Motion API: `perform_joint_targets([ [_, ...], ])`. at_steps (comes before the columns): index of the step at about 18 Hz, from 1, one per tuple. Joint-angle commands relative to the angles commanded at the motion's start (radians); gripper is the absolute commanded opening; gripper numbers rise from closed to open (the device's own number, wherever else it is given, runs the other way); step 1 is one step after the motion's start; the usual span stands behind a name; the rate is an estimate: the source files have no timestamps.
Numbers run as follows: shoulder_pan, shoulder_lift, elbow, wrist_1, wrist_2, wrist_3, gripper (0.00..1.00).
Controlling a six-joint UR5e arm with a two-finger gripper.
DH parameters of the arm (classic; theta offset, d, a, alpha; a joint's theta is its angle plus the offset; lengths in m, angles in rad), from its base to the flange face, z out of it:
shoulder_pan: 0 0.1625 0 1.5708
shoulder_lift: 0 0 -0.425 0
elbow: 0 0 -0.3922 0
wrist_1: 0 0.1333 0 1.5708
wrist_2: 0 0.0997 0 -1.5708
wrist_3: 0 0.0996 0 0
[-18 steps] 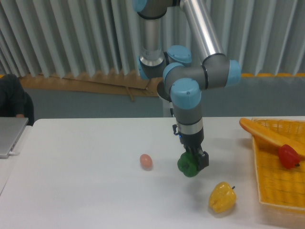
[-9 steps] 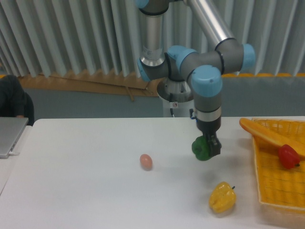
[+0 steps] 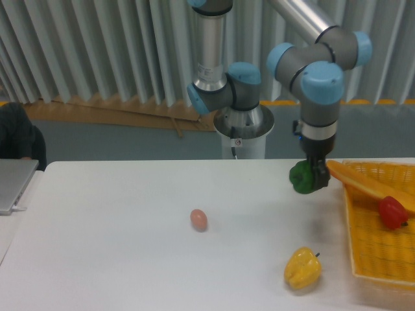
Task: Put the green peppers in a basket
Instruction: 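Lift the green pepper and carry it over the orange basket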
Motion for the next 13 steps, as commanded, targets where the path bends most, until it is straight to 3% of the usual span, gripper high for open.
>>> perform_joint_targets([
  [2, 0.003, 0.000, 0.003, -0.020, -0.005, 0.074, 0.49],
  [5, 0.035, -0.003, 0.038, -0.003, -0.027, 0.092, 0.46],
  [8, 0.071, -0.014, 0.052, 0.084, -0.031, 0.097, 0.44],
  [13, 0.077, -0.069, 0.067, 0.173, -0.031, 0.086, 0.44],
])
